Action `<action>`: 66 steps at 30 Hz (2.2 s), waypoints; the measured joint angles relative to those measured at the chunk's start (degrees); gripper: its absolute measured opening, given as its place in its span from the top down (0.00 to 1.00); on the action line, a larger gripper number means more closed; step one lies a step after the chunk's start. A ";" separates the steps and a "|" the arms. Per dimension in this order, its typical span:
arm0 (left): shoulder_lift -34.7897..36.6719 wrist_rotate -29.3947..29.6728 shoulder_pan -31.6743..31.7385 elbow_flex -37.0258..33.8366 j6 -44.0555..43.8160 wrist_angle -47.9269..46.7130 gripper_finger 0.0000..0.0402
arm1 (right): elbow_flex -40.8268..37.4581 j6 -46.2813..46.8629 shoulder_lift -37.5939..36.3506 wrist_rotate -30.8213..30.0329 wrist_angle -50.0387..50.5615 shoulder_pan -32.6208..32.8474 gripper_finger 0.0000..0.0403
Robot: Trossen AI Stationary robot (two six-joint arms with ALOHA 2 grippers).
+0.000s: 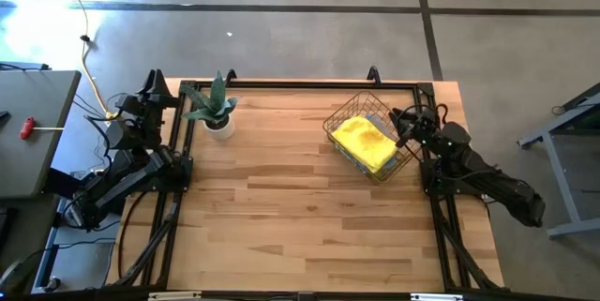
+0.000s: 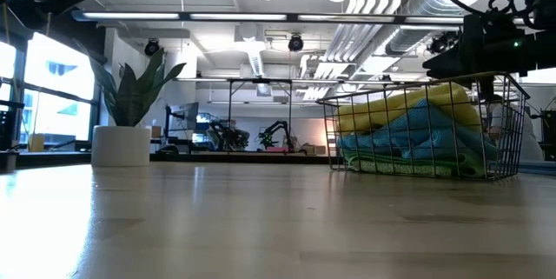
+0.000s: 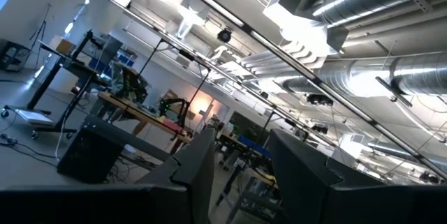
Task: Fold microfiber towels
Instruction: Return to Home Position
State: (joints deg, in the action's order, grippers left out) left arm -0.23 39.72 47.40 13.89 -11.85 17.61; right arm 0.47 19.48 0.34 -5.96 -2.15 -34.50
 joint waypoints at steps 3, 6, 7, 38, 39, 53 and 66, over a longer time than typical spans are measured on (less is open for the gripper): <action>0.00 0.02 0.00 0.00 0.01 0.00 0.68 | 0.00 0.00 0.02 0.02 0.31 0.00 0.69; 0.00 0.00 0.00 0.00 0.23 0.00 0.68 | 0.00 -0.02 0.02 0.04 0.29 0.00 0.69; 0.00 0.02 0.00 0.00 0.80 -0.02 0.68 | 0.00 -0.01 0.02 0.04 0.29 0.00 0.69; 0.00 -35.26 -5.64 -13.20 9.98 -2.45 0.68 | 0.00 -0.01 0.02 0.13 0.26 0.02 0.69; -0.02 -35.23 -5.91 -13.20 10.38 -3.58 0.68 | 0.00 0.00 0.02 0.13 0.26 0.00 0.69; -0.02 -35.12 -6.32 -13.20 12.10 -11.87 0.68 | 0.00 0.00 0.02 0.13 0.26 0.02 0.69; -0.02 -34.99 -6.32 -13.20 12.08 -11.85 0.68 | 0.00 -0.02 0.02 0.13 0.26 0.02 0.69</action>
State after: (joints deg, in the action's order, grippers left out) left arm -0.25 4.73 41.08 0.69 0.23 5.76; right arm 0.47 19.47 0.36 -5.82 -1.89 -34.48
